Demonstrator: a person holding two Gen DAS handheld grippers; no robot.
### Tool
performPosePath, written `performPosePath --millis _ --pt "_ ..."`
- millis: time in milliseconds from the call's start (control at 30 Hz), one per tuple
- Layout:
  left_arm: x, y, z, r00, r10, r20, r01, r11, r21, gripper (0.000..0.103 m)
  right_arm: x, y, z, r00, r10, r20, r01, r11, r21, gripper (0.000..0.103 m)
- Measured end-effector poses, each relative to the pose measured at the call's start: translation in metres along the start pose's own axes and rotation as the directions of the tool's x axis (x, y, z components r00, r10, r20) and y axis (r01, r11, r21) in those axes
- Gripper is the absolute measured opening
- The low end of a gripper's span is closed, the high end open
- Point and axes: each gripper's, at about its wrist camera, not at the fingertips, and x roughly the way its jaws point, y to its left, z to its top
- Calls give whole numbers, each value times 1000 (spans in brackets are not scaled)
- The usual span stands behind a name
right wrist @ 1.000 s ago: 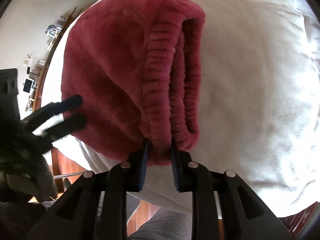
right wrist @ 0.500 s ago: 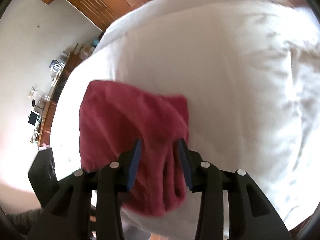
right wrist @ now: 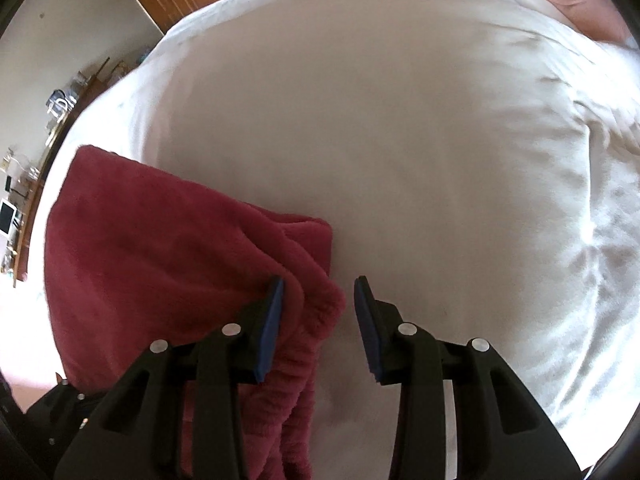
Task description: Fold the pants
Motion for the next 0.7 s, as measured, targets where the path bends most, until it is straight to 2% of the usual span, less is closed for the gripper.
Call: performPosePath --millis 300,500,700 --pt "14 -9 0 999 35 -34 -33 998 59 87 24 9 -7 1000 -6 -24 6 1000 -9 38" --pt "-6 -3 8 999 7 -41 -6 1000 29 87 -16 26 -12 999 -10 50 13 997 -74 37" --pt "-37 -5 23 999 48 3 -48 994 95 87 -66 34 -41 994 34 103 -31 999 -33 38"
